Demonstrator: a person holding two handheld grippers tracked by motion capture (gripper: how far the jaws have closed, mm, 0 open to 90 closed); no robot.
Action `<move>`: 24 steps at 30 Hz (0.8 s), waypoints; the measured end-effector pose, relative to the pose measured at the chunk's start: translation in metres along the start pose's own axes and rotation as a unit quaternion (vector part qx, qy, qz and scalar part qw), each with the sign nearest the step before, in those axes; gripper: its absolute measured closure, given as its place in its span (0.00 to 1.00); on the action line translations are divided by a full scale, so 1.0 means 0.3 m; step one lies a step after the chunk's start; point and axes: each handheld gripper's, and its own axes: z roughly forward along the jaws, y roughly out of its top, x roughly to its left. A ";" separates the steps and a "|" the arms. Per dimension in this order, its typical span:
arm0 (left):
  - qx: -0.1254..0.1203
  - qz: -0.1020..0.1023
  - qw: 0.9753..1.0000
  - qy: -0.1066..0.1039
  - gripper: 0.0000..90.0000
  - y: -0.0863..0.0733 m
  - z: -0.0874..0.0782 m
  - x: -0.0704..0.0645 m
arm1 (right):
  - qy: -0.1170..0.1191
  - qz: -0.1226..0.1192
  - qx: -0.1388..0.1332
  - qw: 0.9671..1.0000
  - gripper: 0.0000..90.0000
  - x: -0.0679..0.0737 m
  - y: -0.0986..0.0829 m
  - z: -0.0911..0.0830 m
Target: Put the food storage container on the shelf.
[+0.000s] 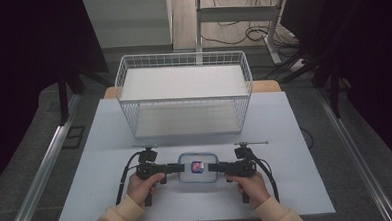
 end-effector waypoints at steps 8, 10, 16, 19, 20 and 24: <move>-0.003 0.002 1.000 0.004 0.69 0.001 -0.003 -0.004 | 0.001 0.001 -0.003 1.000 0.53 0.001 0.002 -0.001; -0.004 0.003 1.000 0.006 0.69 0.002 -0.004 -0.005 | 0.000 0.000 -0.003 1.000 0.53 0.002 0.004 0.000; -0.008 0.000 1.000 0.009 0.69 0.006 -0.004 -0.006 | -0.002 -0.001 -0.002 1.000 0.53 0.005 0.009 0.003; -0.008 -0.001 1.000 0.011 0.69 0.007 -0.004 -0.006 | -0.002 -0.003 0.000 1.000 0.53 0.004 0.013 0.004; -0.009 -0.001 1.000 0.011 0.70 0.007 -0.005 -0.006 | -0.001 -0.003 0.001 1.000 0.53 0.003 0.014 0.004; -0.010 0.000 1.000 0.014 0.70 0.008 -0.006 -0.007 | 0.004 0.004 0.000 1.000 0.55 -0.001 0.018 0.001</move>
